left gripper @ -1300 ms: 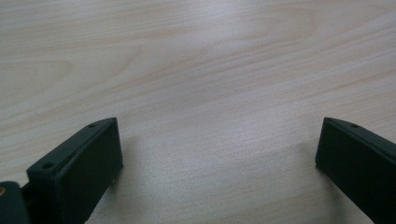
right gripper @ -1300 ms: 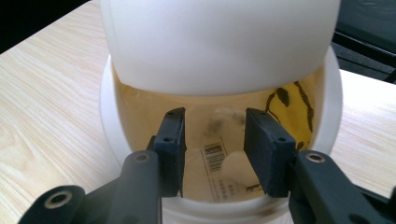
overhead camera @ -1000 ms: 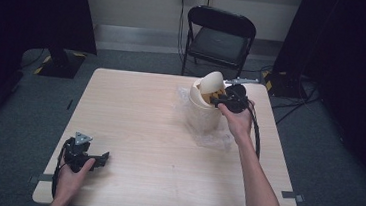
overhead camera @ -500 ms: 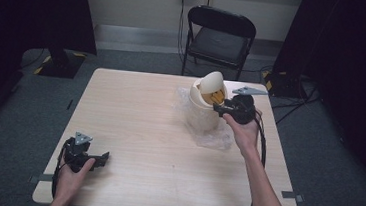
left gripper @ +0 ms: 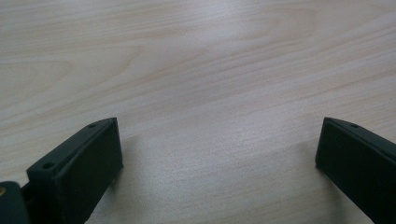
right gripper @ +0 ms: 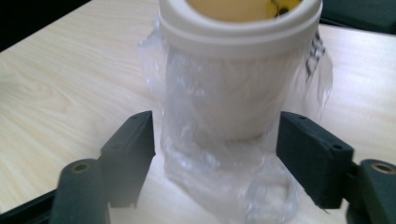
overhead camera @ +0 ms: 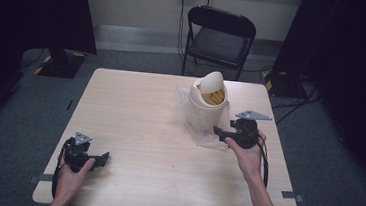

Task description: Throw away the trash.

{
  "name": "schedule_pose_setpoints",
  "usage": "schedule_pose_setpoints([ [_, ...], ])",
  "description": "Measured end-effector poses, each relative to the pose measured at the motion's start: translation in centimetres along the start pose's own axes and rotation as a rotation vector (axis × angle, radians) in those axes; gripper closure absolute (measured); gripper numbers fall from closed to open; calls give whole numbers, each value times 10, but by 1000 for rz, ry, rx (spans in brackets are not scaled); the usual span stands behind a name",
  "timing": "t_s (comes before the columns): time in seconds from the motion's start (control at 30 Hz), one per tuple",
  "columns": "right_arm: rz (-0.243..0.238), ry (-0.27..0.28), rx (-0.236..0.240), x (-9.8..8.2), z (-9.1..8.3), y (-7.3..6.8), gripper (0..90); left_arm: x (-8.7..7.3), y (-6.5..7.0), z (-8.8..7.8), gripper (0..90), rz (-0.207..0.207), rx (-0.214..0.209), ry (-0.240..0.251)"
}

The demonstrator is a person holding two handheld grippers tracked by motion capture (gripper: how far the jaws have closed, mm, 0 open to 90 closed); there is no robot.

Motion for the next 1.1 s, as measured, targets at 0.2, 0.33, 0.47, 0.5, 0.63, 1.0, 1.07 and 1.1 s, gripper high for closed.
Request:
schedule_pose_setpoints([
  [0.2, 10, -37, 7, -26, -1, -5, 222, 0, 0, 0, 2, -2, 2, 1],
  [0.33, 23, -48, 5, -44, -2, -6, 211, 0, 0, 0, 3, -2, 3, 1],
  [0.47, 40, -58, -11, -61, -6, -2, 200, 0, 0, 0, 3, -2, 3, 1],
  [0.5, 44, -66, -16, -66, -6, -1, 199, 0, 0, 0, 3, -3, 3, 1],
  [0.63, 48, -96, -39, -81, -7, 4, 198, 0, 0, 0, 3, -2, 3, 1],
  [1.0, 75, -183, -121, -128, -4, 17, 170, 0, 0, 0, 3, -3, 3, 1],
  [1.07, 74, -193, -130, -131, -4, 17, 166, 0, 0, 0, 2, -2, 3, 1],
  [1.1, 51, -184, -145, -133, -2, 16, 138, 0, 0, 0, 3, -2, 3, 1],
])
Point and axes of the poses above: each handheld gripper's, and its own axes: z roughly forward along the jaws, x roughly out of its top, y roughly to its right, the point moved 10 cm from there along z, roughly forward along the jaws, and after that the axes turned 7 degrees about x, right-handed, at the moved point
